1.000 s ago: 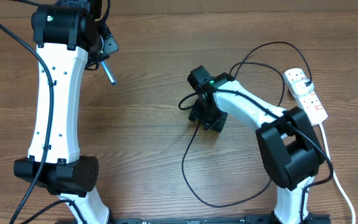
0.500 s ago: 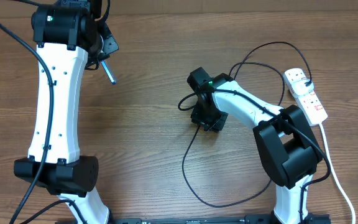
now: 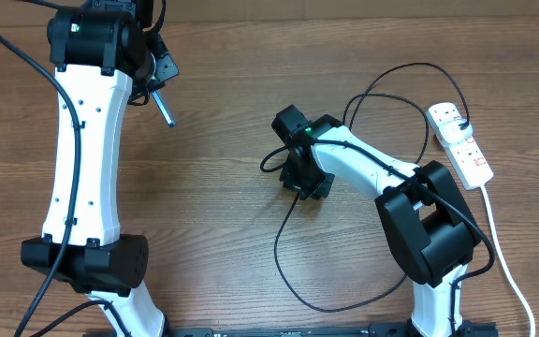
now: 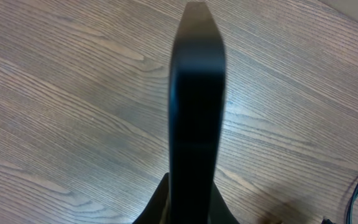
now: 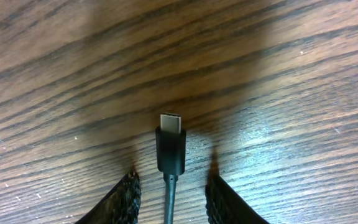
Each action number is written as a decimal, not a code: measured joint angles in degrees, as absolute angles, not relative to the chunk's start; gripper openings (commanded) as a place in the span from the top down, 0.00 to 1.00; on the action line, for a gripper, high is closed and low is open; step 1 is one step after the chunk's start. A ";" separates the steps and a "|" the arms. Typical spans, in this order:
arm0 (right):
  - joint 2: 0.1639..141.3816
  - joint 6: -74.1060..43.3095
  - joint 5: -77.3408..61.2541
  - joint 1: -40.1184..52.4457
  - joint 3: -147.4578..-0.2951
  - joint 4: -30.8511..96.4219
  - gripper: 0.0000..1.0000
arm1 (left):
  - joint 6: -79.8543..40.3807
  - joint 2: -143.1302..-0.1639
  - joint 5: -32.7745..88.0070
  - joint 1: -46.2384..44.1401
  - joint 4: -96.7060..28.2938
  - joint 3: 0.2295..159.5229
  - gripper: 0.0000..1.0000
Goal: Plug charger to phone and switch on socket
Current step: 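Close the right gripper on the USB-C connector and hold it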
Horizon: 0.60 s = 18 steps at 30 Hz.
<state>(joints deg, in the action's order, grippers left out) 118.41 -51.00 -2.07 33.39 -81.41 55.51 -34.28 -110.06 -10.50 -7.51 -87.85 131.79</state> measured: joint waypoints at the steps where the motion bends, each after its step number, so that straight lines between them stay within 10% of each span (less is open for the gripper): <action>1: 118.41 -50.98 -2.00 33.36 -81.41 55.57 0.68 | -34.28 -110.06 -10.50 -7.51 -87.88 131.79 0.96; 18: 118.41 -51.03 -0.89 33.32 -81.41 55.37 0.77 | -34.28 -110.06 -10.50 -7.51 -87.85 131.79 0.96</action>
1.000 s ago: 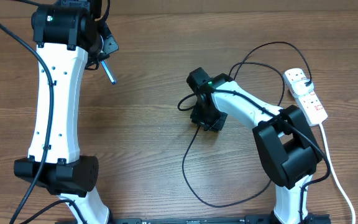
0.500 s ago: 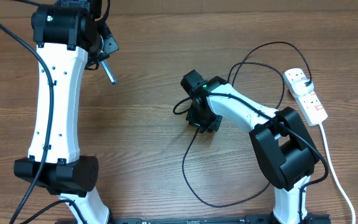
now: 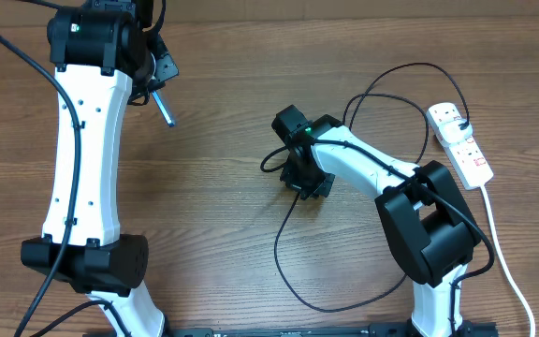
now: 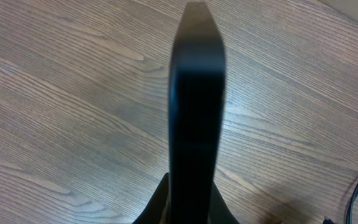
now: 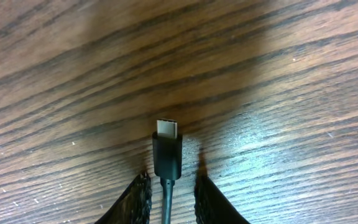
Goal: Plug charger to phone and switch on socket
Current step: 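Close the right gripper on the USB-C connector and hold it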
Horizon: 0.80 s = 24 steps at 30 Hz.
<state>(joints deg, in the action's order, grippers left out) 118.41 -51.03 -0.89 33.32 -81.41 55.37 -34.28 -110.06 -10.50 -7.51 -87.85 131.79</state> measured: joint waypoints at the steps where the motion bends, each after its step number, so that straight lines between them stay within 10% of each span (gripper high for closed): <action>1: 118.41 -51.03 -0.82 33.32 -81.41 55.31 0.78 | -34.30 -110.06 -10.50 -7.51 -87.85 131.79 0.96; 24: 118.41 -51.00 -0.58 33.01 -81.41 54.89 0.83 | -34.30 -110.06 -10.50 -7.51 -87.85 131.79 0.96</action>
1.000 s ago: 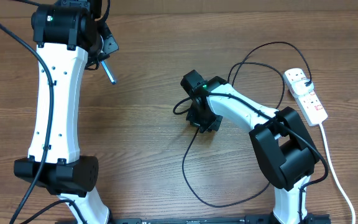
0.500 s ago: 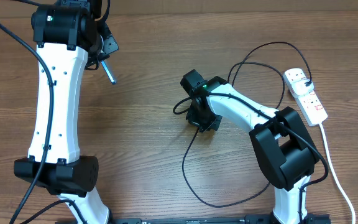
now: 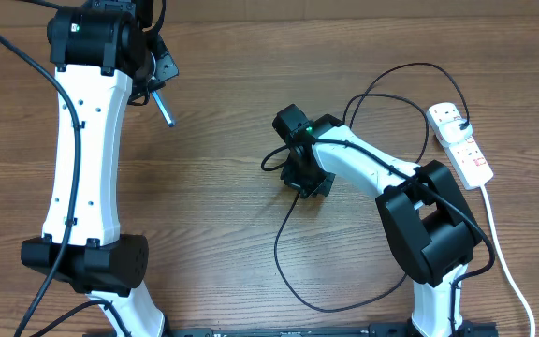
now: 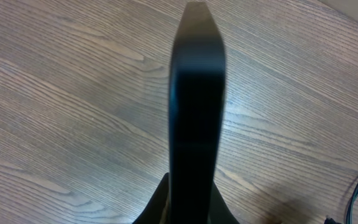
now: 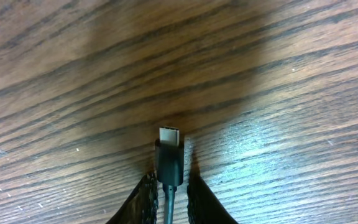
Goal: Plug charger to phone and switch on socket
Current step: 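Close the right gripper on the USB-C connector and hold it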
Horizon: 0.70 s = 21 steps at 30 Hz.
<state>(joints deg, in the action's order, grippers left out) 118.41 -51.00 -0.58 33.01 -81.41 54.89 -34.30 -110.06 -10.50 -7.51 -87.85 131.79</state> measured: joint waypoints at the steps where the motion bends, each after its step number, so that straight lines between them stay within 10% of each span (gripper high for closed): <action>1: 118.41 -51.00 -0.58 33.01 -81.41 54.89 0.84 | -34.28 -110.06 -10.50 -7.51 -87.85 131.79 0.96; 21: 118.41 -51.00 -0.58 32.99 -81.41 54.65 0.91 | -34.30 -110.06 -10.50 -7.51 -87.85 131.79 0.96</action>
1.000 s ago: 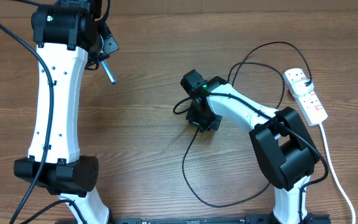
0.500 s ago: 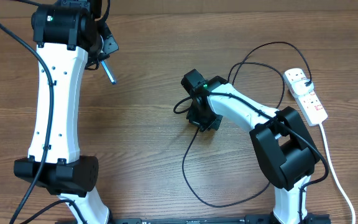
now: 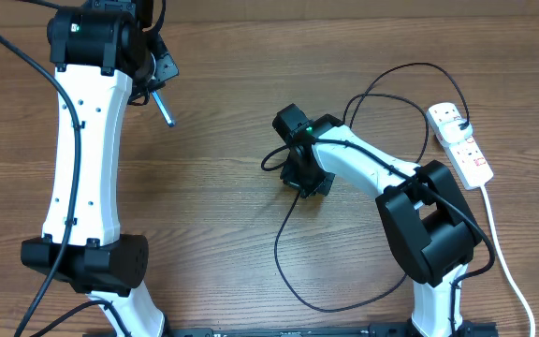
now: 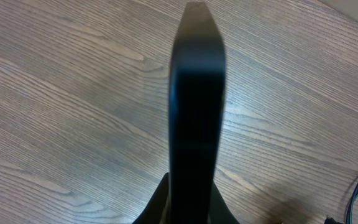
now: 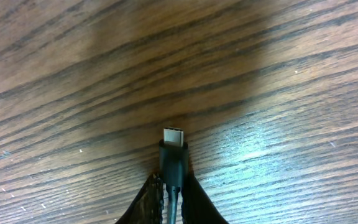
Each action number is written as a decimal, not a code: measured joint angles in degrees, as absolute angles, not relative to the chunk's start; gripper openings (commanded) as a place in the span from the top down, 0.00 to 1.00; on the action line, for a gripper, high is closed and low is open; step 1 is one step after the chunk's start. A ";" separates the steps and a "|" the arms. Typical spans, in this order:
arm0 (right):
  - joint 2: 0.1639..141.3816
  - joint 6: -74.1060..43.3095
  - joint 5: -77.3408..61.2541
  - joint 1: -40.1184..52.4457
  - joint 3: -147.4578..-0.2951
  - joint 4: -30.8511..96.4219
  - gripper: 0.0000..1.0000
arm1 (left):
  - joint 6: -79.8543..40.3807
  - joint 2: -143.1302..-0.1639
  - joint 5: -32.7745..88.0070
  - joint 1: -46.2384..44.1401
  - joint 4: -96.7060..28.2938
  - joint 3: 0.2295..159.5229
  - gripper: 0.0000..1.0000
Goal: Plug charger to phone and switch on socket
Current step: 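Close the right gripper on the USB-C connector and hold it, then lift the connector with the right gripper toward the phone's bottom port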
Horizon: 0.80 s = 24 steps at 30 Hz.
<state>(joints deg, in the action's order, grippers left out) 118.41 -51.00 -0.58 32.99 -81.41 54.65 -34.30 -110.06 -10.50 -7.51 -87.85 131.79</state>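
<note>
The dark phone [image 4: 194, 93] stands edge-on between the fingers of my left gripper [image 4: 191, 183], which is shut on it. In the overhead view the left gripper [image 3: 154, 89] holds the phone [image 3: 165, 110] above the table's far left. My right gripper [image 5: 173, 183] is low on the wood, shut on the black USB-C plug [image 5: 174, 152]; the plug's metal tip sticks out past the fingers [image 5: 151, 196]. From above, the right gripper [image 3: 302, 178] sits mid-table. The black charger cable [image 3: 293, 253] loops away from it towards the white socket strip [image 3: 463, 145] at the right.
The socket strip's white lead [image 3: 508, 267] runs down the right edge. Loops of the black cable [image 3: 391, 80] lie between the right arm and the strip. Bare wood table [image 3: 213, 215] lies between the two arms.
My right gripper's fingers have closed the last small gap and now press on the sides of the USB-C plug. The left gripper and phone have not moved.
At first my right gripper's fingers stood wide apart on either side of the plug lying on the table. They were narrower at each later moment and now grip it. All the while the left gripper held the phone still.
</note>
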 measured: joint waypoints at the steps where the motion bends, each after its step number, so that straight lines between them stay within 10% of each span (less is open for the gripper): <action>1: 118.41 -50.98 -0.58 32.99 -81.41 54.65 0.91 | -34.28 -110.06 -10.50 -7.51 -87.85 131.79 0.96; 24: 118.41 -50.89 -0.64 32.99 -81.43 54.85 0.96 | -34.30 -110.06 -9.15 -7.51 -87.02 131.79 0.96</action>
